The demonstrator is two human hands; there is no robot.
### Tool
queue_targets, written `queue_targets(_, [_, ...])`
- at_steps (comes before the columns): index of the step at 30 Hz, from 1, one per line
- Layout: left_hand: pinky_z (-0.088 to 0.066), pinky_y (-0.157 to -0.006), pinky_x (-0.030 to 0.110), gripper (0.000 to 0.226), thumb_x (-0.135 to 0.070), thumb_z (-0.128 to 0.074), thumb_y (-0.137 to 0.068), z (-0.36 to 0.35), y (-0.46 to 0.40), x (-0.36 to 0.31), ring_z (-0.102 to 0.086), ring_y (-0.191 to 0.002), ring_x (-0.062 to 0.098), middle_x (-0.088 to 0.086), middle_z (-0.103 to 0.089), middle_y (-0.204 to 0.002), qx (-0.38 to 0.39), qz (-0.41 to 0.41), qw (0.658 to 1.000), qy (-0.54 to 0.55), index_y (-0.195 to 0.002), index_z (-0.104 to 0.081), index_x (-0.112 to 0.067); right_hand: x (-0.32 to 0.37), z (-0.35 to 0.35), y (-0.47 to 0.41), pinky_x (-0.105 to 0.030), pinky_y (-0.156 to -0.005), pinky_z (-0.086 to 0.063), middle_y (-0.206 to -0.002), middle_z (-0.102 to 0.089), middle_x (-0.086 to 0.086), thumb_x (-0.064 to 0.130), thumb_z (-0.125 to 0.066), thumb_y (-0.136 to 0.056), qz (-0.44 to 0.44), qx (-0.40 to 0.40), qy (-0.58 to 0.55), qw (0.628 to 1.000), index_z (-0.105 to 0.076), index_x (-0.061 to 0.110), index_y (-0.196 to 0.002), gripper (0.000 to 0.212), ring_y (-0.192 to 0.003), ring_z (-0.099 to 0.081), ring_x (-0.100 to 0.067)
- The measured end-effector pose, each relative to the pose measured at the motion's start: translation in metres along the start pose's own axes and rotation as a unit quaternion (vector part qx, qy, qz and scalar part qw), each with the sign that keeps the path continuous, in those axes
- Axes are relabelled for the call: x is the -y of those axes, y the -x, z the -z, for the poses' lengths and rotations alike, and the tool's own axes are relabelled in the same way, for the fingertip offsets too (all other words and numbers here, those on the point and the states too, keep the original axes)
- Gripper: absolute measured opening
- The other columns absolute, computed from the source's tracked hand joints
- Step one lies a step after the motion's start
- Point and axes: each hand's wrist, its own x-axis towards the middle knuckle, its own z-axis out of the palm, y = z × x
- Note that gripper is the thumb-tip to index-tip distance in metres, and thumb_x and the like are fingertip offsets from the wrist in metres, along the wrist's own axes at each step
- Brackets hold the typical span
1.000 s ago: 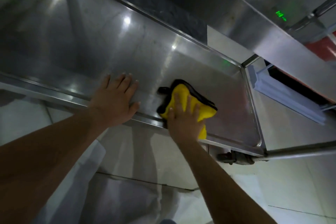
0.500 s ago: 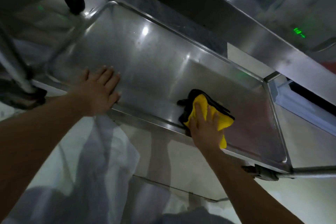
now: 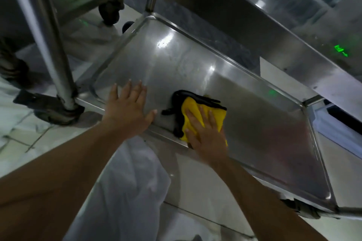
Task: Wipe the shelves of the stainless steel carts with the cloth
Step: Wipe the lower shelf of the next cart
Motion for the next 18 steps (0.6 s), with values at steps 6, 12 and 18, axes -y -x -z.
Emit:
queue_targets(6, [0.006, -0.116, 0.055, 0.084, -0.065, -0.007, -0.090, -0.002, -0.002, -0.009, 0.012, -0.148, 0.027, 0.006, 0.012, -0.161, 0.013, 0.005, 1.000, 0.010, -0.151, 0.011, -0.011, -0.034, -0.008, 0.006, -0.059, -0.115, -0.010, -0.163, 0.003, 0.006, 0.048, -0.027, -0.101, -0.235, 0.001, -0.078, 0.969, -0.002, 0.048, -0.150, 0.055, -0.149, 0.004, -0.024])
queue_targets(12, [0.001, -0.116, 0.057, 0.083, -0.063, -0.007, -0.092, -0.001, 0.001, -0.007, 0.009, -0.148, 0.028, 0.010, 0.008, -0.162, -0.010, -0.006, 1.000, 0.008, -0.152, 0.009, -0.007, 0.042, 0.010, -0.101, -0.065, -0.111, -0.009, -0.163, 0.006, 0.001, 0.053, -0.023, -0.100, -0.152, 0.023, -0.081, 0.985, -0.003, 0.049, -0.149, 0.053, -0.148, 0.007, -0.032])
queue_targets(18, [0.000, -0.117, 0.057, 0.084, -0.065, -0.006, -0.090, 0.000, -0.002, -0.004, 0.007, -0.148, 0.026, 0.008, 0.003, -0.162, -0.011, -0.005, 1.000, -0.004, -0.153, 0.004, -0.009, 0.112, 0.024, -0.191, -0.071, -0.108, 0.005, -0.162, 0.008, 0.009, 0.059, -0.025, -0.097, 0.095, 0.053, -0.064, 0.992, -0.002, 0.058, -0.145, 0.053, -0.148, 0.012, -0.027])
